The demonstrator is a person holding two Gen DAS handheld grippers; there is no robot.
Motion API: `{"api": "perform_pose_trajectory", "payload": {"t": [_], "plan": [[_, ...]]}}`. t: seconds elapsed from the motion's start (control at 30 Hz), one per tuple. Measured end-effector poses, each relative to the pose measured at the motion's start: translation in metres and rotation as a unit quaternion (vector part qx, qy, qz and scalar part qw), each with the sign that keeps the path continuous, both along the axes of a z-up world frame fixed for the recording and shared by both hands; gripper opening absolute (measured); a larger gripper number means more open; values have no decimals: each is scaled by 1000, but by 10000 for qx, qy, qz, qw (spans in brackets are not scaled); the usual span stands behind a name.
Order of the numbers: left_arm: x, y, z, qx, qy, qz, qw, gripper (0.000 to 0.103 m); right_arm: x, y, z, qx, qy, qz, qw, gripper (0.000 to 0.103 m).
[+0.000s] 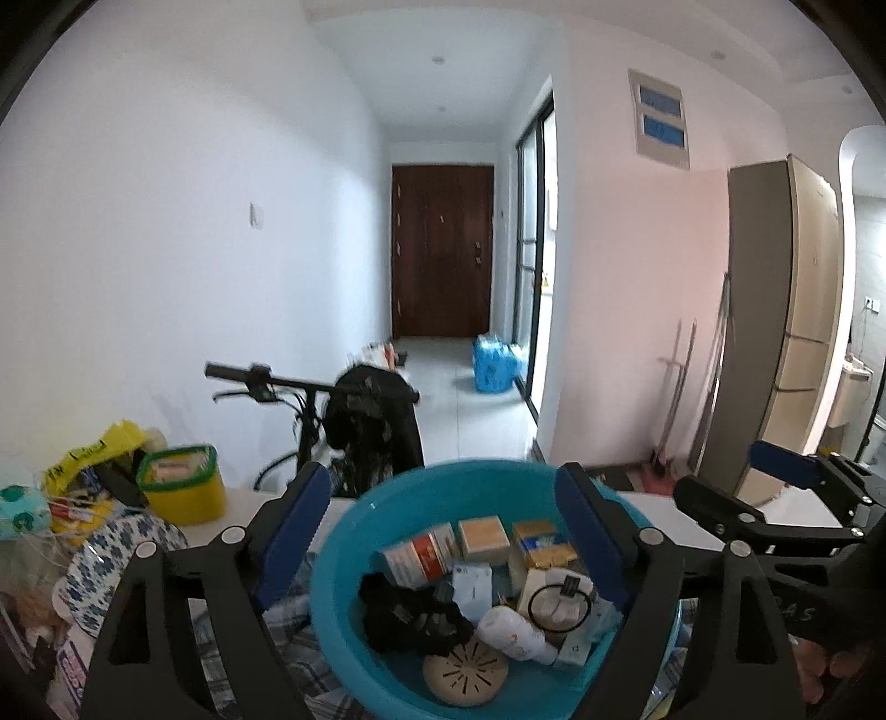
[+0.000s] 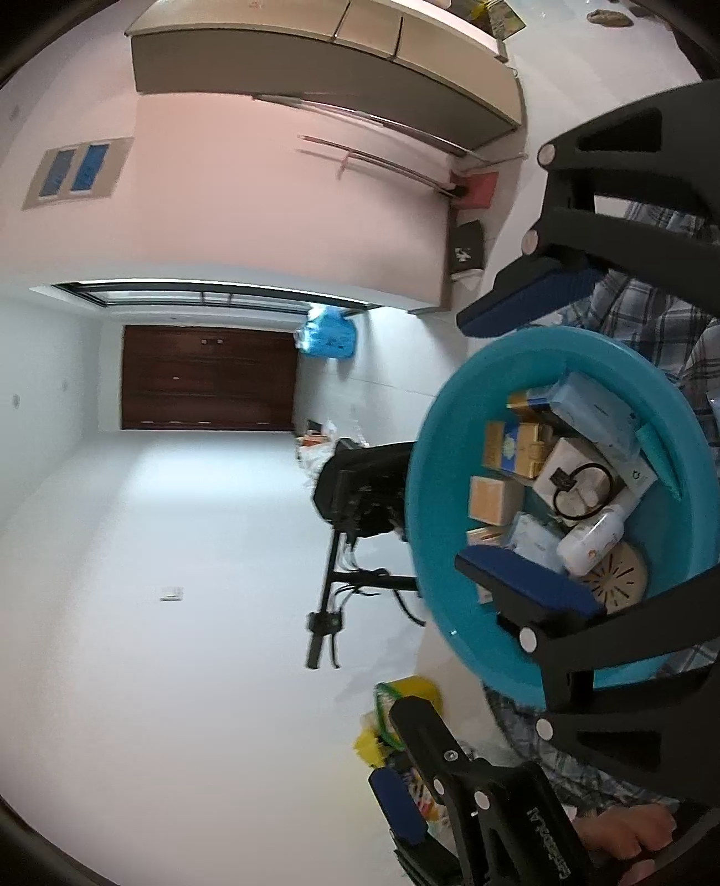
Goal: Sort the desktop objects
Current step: 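Raise both open tools up away from the teal basin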
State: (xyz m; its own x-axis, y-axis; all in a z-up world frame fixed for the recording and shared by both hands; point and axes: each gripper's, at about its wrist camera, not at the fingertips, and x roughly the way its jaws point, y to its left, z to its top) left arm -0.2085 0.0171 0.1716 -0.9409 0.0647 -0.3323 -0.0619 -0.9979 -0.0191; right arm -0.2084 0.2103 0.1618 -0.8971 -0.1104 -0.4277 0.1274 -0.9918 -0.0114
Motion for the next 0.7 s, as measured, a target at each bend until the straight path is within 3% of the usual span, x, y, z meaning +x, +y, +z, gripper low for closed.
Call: {"api": "perform_pose_trajectory", "payload": {"t": [0.2, 0.4, 0.43, 0.47, 0.7], "plan": [[33, -4, 22, 23, 578, 29, 9983, 90, 27, 3, 23, -88, 538, -69, 9985, 101], [66, -9, 40, 159, 991, -62, 9949, 91, 51, 4, 41, -91, 914, -94, 9957, 102], [71, -10, 43, 180, 1047, -82, 9943, 93, 55, 4, 42, -102, 968, -102, 9952, 102], [76, -10, 45, 198, 1112, -94, 9936, 102, 59, 5, 44, -120, 1017, -109, 9947, 102], [115, -16, 60, 302, 1684, -26, 9853, 103, 84, 11, 58, -252, 1383, -117, 9900, 102]]}}
